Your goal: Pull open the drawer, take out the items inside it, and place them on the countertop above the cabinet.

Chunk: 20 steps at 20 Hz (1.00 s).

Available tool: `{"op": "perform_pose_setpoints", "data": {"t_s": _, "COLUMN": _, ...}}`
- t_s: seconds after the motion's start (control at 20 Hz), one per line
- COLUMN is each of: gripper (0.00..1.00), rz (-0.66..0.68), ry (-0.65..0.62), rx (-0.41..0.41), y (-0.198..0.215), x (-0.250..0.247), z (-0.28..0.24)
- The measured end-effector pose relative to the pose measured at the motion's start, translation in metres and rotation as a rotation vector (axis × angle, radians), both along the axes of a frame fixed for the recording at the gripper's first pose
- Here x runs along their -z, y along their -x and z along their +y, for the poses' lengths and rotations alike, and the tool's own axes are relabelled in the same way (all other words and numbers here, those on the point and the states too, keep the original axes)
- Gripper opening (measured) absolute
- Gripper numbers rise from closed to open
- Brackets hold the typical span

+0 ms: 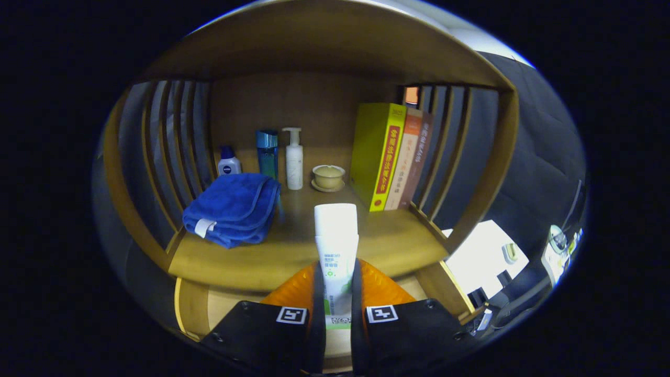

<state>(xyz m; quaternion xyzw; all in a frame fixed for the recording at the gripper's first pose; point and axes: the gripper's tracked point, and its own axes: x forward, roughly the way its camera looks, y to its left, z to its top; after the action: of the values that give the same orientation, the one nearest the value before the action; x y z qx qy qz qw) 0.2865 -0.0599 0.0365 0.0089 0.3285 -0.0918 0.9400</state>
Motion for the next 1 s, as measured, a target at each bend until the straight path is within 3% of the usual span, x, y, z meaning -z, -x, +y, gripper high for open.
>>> {"op": "perform_pose_setpoints", "data": {"t_s": 0.35, "gripper": 0.28, "rz": 0.141, "ry": -0.076, "rx": -0.108, "y": -0.075, "x": 0.067, "z": 0.001}}
{"op": "perform_pose_setpoints", "data": {"t_s": 0.6, "gripper": 0.28, "rz": 0.12, "ry": -0.131, "rx": -0.149, "y": -0.095, "x": 0.077, "z": 0.003}}
{"op": "perform_pose_setpoints", "data": {"t_s": 1.0, "gripper": 0.44, "rz": 0.078, "ry": -0.152, "rx": -0.192, "y": -0.114, "x": 0.09, "z": 0.016}}
